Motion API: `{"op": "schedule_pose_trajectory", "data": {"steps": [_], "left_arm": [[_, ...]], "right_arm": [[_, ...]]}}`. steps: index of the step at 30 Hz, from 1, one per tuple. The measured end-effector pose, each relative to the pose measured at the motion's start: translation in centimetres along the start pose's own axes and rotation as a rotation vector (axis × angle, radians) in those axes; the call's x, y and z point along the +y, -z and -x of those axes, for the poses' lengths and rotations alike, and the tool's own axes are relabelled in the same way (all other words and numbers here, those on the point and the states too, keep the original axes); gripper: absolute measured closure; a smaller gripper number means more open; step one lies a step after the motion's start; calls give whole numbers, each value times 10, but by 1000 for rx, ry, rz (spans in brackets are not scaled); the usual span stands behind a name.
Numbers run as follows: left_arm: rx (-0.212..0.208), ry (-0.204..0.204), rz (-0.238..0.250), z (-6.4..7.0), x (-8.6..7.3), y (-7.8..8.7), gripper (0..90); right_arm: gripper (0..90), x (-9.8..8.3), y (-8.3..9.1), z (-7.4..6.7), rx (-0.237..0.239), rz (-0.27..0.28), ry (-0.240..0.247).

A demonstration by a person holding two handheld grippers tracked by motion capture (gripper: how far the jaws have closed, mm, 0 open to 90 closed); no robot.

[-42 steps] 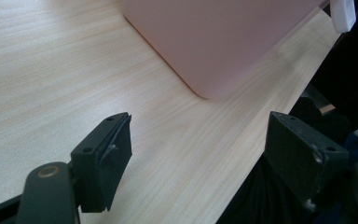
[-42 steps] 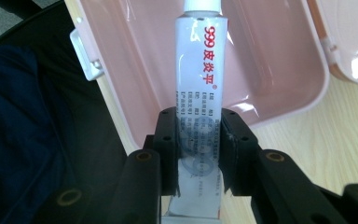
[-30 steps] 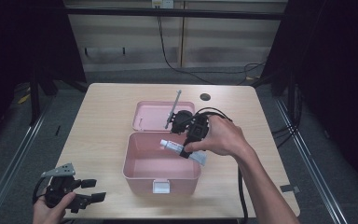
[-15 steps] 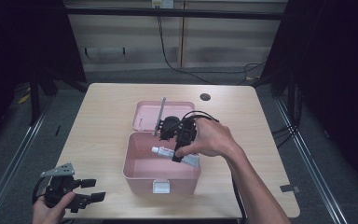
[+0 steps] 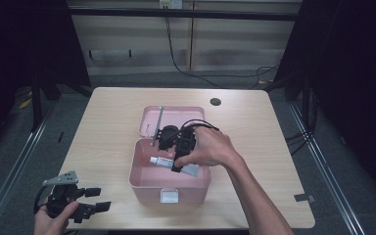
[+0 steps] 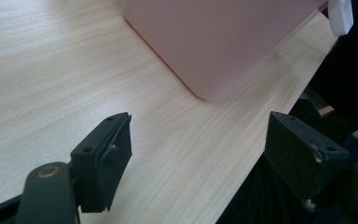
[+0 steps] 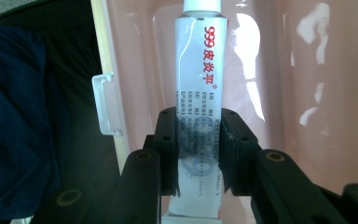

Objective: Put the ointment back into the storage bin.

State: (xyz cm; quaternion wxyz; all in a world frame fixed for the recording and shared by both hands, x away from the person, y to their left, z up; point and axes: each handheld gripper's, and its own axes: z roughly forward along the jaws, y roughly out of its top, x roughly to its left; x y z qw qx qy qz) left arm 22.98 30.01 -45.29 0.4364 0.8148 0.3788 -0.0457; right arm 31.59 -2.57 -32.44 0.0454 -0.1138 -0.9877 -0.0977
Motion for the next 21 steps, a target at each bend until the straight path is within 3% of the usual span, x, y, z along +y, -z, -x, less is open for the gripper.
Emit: {"op": "schedule_pose_trajectory", "data": {"steps": [12, 21], "left_arm": [[-4, 0, -8, 0, 0, -1, 229], [-4, -3, -9, 1, 0, -1, 229]], "right_arm": [[713, -2, -23, 6, 27, -29, -27], [713, -5, -38, 7, 48, -44, -21]]}}
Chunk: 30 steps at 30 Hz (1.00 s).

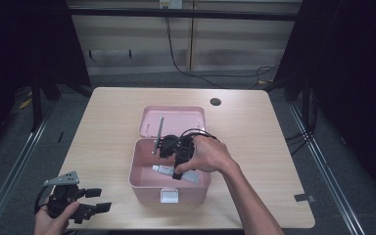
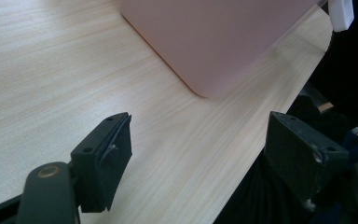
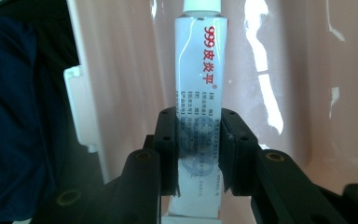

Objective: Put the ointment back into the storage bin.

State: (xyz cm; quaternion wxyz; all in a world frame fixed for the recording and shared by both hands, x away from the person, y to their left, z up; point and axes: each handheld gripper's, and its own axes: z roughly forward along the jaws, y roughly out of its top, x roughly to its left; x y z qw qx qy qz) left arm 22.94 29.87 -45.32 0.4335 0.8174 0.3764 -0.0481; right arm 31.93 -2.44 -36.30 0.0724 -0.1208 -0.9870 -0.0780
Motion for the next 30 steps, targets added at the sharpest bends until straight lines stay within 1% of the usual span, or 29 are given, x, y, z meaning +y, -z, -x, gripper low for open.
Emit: {"op": "schedule_pose_trajectory", "data": {"steps": [5, 6, 7, 8, 10, 11, 13, 16, 17, 20, 22, 23, 26, 27, 28, 30], "left_arm": [[1, -1, 0, 0, 0, 0, 229], [1, -1, 0, 0, 0, 0, 229], [1, -2, -1, 0, 0, 0, 229], [2, -3, -1, 0, 0, 0, 229], [1, -3, -2, 0, 0, 0, 229], [0, -3, 0, 0, 0, 0, 229], [-3, -4, 1, 0, 0, 0, 229], [-4, -5, 3, 0, 0, 1, 229], [-5, -6, 4, 0, 0, 1, 229], [-4, -8, 6, 1, 1, 1, 229], [-2, -8, 2, 0, 1, 1, 229], [-3, -8, 2, 0, 0, 1, 229], [-4, -8, 6, 1, 0, 1, 229], [-5, -8, 6, 1, 0, 1, 229], [-5, -9, 6, 1, 0, 1, 229], [-8, -9, 6, 1, 0, 1, 229]], "right_arm": [[713, -1, -9, 1, 26, -12, 7], [713, -1, -9, 1, 26, -12, 7], [713, -2, -13, 0, 29, -21, 6], [713, -2, -15, 1, 30, -19, 11], [713, -2, -18, 1, 38, -12, -2], [713, -2, -19, 2, 38, -19, -4], [713, -2, -22, 4, 40, -20, 3], [713, -1, -27, 4, 52, -23, -3], [713, -1, -28, 5, 53, -31, 4], [713, 1, -33, 4, 55, -28, 4], [713, 2, -35, 4, 59, -31, 8], [713, 3, -36, 4, 62, -33, 20], [713, 5, -38, 4, 68, -36, 26], [713, 5, -38, 3, 68, -42, 22], [713, 5, -39, 4, 67, -36, 29], [713, 5, -41, 4, 84, -35, 22]]}}
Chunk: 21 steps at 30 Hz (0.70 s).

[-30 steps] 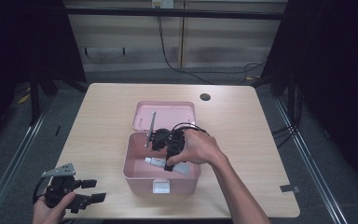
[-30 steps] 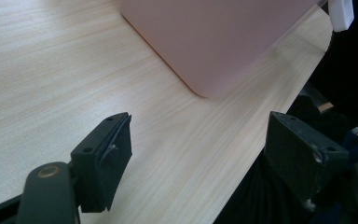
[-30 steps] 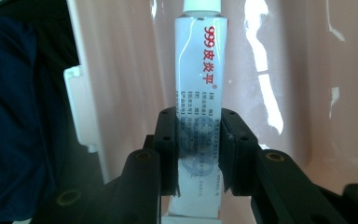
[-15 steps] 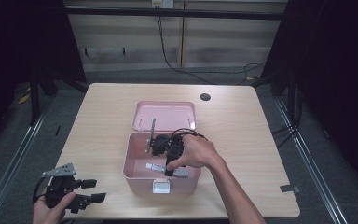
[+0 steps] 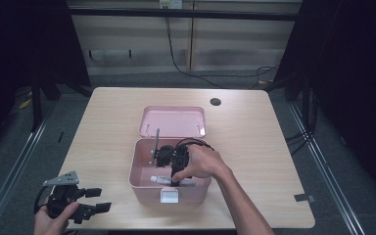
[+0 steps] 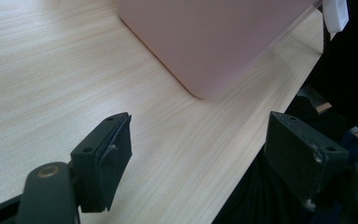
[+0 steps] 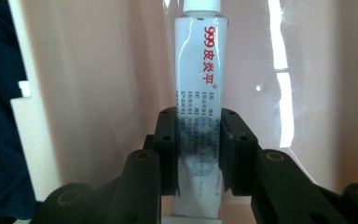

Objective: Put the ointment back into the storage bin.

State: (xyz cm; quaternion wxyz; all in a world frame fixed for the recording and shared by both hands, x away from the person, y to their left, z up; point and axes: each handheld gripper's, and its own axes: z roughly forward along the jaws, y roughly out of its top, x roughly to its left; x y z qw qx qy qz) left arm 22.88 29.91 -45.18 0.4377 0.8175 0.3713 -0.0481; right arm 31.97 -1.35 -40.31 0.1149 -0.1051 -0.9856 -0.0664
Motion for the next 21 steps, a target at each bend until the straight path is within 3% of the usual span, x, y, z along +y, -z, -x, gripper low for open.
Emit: {"op": "schedule_pose_trajectory", "data": {"steps": [21], "left_arm": [[-3, -5, -5, 0, 0, 0, 229]], "right_arm": [[711, 0, -14, 4, 53, -25, -3]]}}
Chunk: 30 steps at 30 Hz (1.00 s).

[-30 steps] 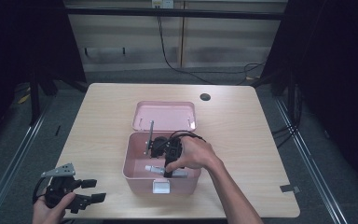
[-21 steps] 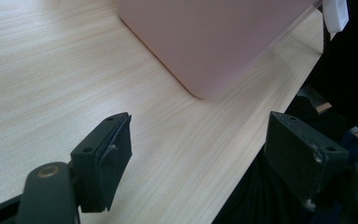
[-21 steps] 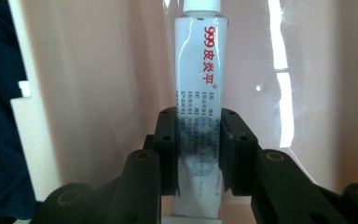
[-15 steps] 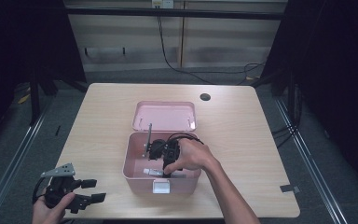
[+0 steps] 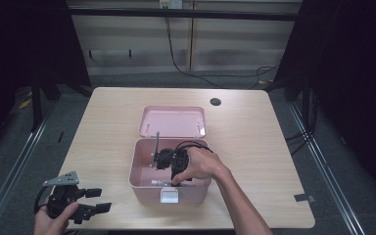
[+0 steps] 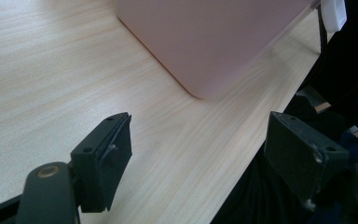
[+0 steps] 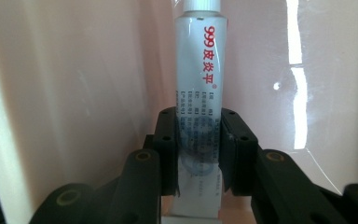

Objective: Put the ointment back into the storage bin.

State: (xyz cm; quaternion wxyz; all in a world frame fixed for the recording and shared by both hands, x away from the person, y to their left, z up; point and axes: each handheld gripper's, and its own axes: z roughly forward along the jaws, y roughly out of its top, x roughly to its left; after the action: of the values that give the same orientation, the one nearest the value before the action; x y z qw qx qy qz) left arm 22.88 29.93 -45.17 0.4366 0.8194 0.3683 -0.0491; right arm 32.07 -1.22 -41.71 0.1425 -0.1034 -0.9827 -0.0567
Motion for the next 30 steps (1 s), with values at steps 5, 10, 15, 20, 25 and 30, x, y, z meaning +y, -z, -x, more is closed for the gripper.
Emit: {"op": "schedule_pose_trajectory", "data": {"steps": [5, 10, 15, 20, 25, 30], "left_arm": [[1, 4, 3, 0, 0, 0, 229], [5, 7, 3, 0, 0, 0, 229], [3, 8, 6, 0, 0, 0, 229], [3, 8, 6, 0, 0, 0, 229], [5, 8, 3, -1, 0, 0, 229], [3, 6, -1, -1, 0, 0, 229]], "right_arm": [[711, 1, -4, 1, 7, -11, 5], [711, 2, -8, 3, 10, -40, -6], [710, 4, -12, 5, 12, -71, -2], [709, 6, -15, 5, 16, -81, 4], [709, 6, -16, 6, 22, -101, 4], [705, 6, -18, 8, 23, -97, 4]]}}
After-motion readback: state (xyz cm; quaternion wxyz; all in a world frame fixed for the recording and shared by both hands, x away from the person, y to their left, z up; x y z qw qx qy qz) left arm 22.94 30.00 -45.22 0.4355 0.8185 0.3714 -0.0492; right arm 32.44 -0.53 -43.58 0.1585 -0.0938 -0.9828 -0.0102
